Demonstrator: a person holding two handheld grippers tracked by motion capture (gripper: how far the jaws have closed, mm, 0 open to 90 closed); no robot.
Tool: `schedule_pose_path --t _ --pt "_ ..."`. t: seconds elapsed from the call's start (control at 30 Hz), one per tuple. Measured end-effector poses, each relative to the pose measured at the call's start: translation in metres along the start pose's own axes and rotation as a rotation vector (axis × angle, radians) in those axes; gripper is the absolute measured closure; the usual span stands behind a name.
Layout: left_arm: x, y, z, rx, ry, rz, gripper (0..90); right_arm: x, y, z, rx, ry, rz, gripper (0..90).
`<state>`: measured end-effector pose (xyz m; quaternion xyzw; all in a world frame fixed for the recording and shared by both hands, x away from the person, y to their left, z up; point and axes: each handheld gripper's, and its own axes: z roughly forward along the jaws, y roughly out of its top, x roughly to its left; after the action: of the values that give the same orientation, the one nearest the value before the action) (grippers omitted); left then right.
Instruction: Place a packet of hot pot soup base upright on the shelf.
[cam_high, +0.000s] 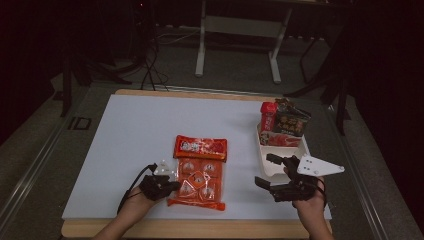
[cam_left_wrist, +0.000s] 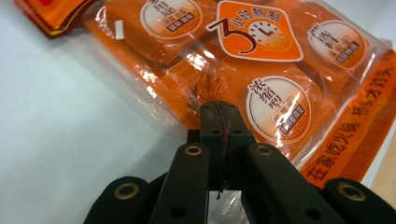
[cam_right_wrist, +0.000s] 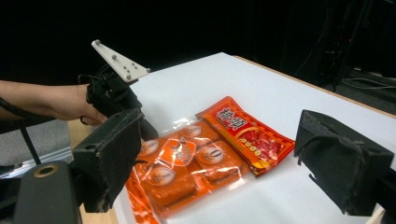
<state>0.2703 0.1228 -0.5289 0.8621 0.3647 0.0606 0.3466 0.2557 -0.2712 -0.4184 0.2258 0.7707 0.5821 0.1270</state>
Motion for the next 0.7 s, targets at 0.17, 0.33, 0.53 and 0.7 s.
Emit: schedule_pose_path --t 0.17,0.33,0.53,0.7 --pt "-0.007 0.007 0.008 -0.005 -0.004 0.017 90.0 0.001 -0.001 0.001 0.003 0.003 -0.004 14.7" --pt "-0.005 0.008 0.008 -0.01 -0.009 0.016 90.0 0.001 -0.001 0.0 0.006 0.005 -0.005 14.8" --pt "0.004 0.016 -0.002 -0.069 0.004 0.0 90.0 -0.001 -0.001 -0.003 -0.004 -0.007 0.002 15.9" --pt "0.012 0.022 -0.009 -0.115 0.021 -0.026 81.5 -0.001 -0.001 -0.004 -0.021 -0.015 -0.001 15.7"
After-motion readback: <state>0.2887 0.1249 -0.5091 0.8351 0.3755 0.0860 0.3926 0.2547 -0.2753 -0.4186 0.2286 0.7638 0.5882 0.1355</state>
